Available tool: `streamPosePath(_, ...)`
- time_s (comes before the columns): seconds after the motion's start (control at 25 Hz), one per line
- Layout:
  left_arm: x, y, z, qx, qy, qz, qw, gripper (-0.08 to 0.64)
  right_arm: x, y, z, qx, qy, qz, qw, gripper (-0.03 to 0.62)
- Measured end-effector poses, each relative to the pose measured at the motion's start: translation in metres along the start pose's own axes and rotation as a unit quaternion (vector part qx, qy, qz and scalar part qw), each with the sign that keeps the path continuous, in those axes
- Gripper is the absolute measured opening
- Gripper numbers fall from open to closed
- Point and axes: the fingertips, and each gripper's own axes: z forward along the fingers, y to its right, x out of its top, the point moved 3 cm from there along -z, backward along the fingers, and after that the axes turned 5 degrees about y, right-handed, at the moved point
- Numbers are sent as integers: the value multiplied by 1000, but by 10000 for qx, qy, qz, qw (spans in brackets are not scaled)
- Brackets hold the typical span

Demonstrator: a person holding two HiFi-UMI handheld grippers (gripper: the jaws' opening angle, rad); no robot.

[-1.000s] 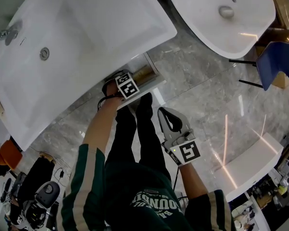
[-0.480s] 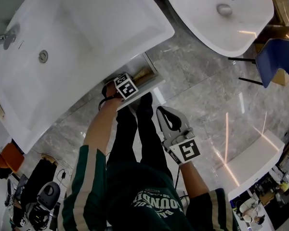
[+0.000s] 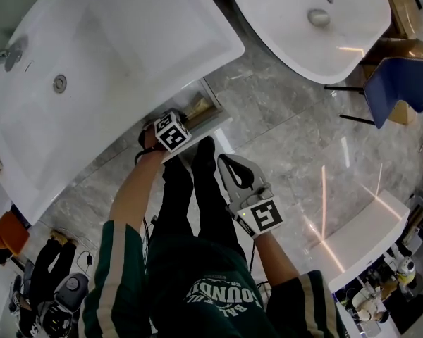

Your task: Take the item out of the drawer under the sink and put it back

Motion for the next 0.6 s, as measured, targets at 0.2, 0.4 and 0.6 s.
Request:
streamPosePath(0.2,12,3,-28,179,223,112,9995,66,11,-6,-2,98,10,-58,9999,2)
streamPosePath(0.4,27,14,-62,263,591,-25,9979,66,25,-11,-7,141,34,-128,9998,2)
streamPosePath(0.6,39,32,-105,345,1169,-497,9913,66,44,-13,-14,159,132,-250,9995,2)
